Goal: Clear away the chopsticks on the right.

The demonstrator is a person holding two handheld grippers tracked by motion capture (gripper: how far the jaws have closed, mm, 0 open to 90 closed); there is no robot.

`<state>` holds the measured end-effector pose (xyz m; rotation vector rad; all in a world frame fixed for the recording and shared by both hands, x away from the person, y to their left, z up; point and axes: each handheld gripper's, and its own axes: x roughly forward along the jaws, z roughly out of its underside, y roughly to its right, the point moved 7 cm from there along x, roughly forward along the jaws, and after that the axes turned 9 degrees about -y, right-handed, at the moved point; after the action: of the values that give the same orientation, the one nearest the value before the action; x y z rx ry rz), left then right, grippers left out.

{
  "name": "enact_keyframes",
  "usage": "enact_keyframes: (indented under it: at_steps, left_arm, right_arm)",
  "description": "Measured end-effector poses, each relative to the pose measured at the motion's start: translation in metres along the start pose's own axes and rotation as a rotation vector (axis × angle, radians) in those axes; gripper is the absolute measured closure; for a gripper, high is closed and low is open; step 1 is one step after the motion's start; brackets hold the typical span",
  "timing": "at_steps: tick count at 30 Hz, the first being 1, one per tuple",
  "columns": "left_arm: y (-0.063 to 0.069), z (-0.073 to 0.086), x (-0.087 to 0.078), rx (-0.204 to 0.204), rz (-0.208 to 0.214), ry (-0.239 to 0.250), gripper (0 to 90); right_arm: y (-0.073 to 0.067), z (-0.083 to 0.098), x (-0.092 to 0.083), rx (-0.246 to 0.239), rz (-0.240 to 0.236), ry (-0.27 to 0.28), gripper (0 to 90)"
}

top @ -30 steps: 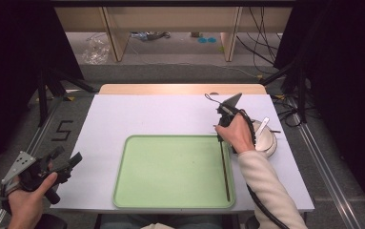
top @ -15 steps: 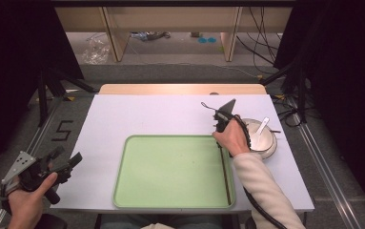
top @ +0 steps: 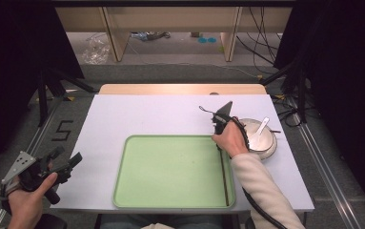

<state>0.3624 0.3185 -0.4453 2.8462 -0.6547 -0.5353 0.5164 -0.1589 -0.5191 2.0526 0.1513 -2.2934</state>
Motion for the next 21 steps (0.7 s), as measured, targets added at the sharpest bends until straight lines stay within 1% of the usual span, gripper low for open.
enact_keyframes:
  at_steps: [1, 2, 3, 4, 5, 6, 7, 8, 9, 10, 12, 13, 14, 16, 17, 18, 19, 21]
  left_arm:
    - [0.000, 0.000, 0.000, -0.001, 0.000, 0.000, 18.8]
    - [0.000, 0.000, 0.000, -0.001, -0.001, -0.002, 18.8]
    - [0.000, 0.000, 0.000, 0.000, -0.002, -0.004, 18.8]
    - [0.000, 0.000, 0.000, 0.001, -0.003, -0.005, 18.8]
    - [0.000, 0.000, 0.000, 0.000, -0.003, -0.004, 18.8]
    - [0.000, 0.000, 0.000, 0.000, -0.003, -0.003, 18.8]
    - [0.000, 0.000, 0.000, 0.000, -0.004, -0.005, 18.8]
    - [0.000, 0.001, 0.000, 0.000, -0.004, -0.006, 18.8]
    - [0.000, 0.001, 0.000, 0.000, -0.004, -0.006, 18.8]
    - [0.000, 0.000, 0.000, 0.000, -0.004, -0.005, 18.8]
    - [0.000, 0.000, 0.000, 0.001, -0.004, -0.005, 18.8]
    - [0.000, 0.000, 0.000, 0.001, -0.004, -0.005, 18.8]
    - [0.000, 0.000, 0.000, 0.001, -0.004, -0.005, 18.8]
    - [0.000, 0.001, 0.000, 0.001, -0.004, -0.006, 18.8]
    - [0.000, 0.001, 0.000, 0.000, -0.004, -0.005, 18.8]
    - [0.000, 0.001, 0.000, 0.001, -0.004, -0.006, 18.8]
    - [0.000, 0.001, 0.000, 0.001, -0.004, -0.006, 18.8]
    - [0.000, 0.001, 0.000, 0.001, -0.005, -0.007, 18.8]
  right_arm:
    - [0.000, 0.000, 0.000, -0.009, 0.003, 0.003, 82.7]
    - [-0.001, 0.000, -0.002, -0.003, -0.004, -0.002, 82.6]
    - [0.000, 0.000, -0.002, -0.012, 0.004, 0.010, 82.5]
    - [-0.003, 0.000, -0.006, 0.003, -0.015, -0.002, 82.4]
    - [0.000, 0.000, -0.007, -0.020, 0.002, 0.015, 81.7]
    - [-0.003, 0.000, -0.010, 0.004, -0.009, 0.014, 80.7]
    - [-0.003, -0.001, -0.012, -0.013, -0.011, 0.028, 80.2]
    - [-0.004, -0.002, -0.014, -0.006, -0.022, 0.048, 79.6]
    - [-0.004, -0.002, -0.018, -0.018, -0.017, 0.042, 79.2]
    - [-0.004, -0.002, -0.021, -0.029, -0.012, 0.055, 78.6]
    - [-0.004, -0.004, -0.029, -0.073, -0.009, 0.085, 77.3]
    - [-0.004, -0.006, -0.033, -0.096, 0.004, 0.115, 77.2]
    - [-0.002, -0.008, -0.038, -0.132, 0.017, 0.138, 77.2]
    - [0.000, -0.015, -0.049, -0.243, 0.067, 0.212, 75.4]
    - [0.002, -0.019, -0.055, -0.325, 0.103, 0.247, 72.7]
    - [0.005, -0.026, -0.060, -0.429, 0.165, 0.309, 69.8]
    - [0.007, -0.031, -0.065, -0.527, 0.234, 0.346, 68.1]
    - [0.011, -0.038, -0.072, -0.702, 0.344, 0.351, 66.3]
